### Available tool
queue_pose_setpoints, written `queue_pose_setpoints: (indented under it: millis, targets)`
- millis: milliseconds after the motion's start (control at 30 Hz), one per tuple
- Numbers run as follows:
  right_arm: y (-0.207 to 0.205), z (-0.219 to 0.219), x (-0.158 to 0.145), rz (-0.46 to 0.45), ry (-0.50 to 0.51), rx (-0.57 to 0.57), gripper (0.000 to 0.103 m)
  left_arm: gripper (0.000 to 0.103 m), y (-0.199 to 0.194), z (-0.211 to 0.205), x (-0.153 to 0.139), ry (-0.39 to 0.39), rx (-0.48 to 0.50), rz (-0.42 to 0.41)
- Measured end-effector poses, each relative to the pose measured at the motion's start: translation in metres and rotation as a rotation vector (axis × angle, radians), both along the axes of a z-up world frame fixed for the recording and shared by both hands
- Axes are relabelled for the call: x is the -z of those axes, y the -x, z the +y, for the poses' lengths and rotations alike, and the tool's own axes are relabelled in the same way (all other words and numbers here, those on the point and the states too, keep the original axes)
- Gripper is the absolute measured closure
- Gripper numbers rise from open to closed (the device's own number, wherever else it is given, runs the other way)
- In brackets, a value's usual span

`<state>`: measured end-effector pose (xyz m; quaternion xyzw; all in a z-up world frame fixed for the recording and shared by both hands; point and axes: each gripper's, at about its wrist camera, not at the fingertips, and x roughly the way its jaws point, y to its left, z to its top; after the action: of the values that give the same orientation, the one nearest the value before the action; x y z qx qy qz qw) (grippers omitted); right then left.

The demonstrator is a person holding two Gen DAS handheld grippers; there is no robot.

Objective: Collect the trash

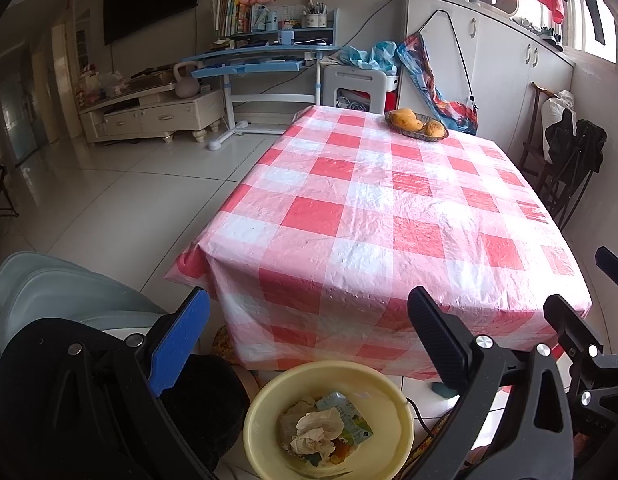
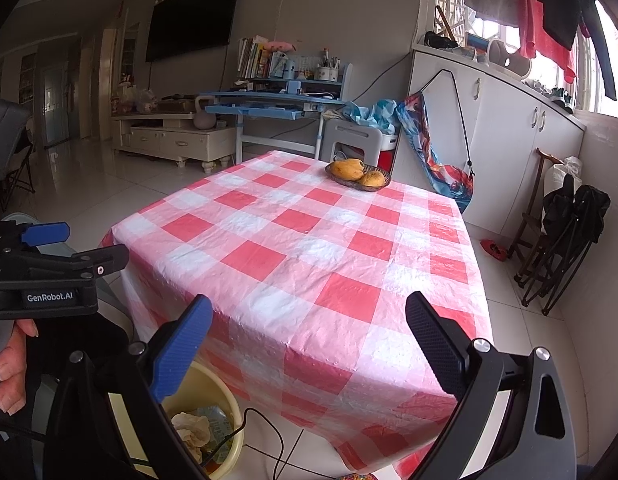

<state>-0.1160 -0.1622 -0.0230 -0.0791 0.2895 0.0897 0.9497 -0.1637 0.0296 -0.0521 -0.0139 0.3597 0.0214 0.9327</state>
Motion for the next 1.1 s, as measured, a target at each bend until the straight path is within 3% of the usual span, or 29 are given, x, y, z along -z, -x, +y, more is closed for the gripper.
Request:
queue_pose_setpoints:
  millis: [1100]
  targets:
    - [0.001, 0.002, 0.001, -0.006, 0.001, 0.001, 0.01, 0.007, 0.004, -0.009, -0.01, -0.038, 0.031, -0.03]
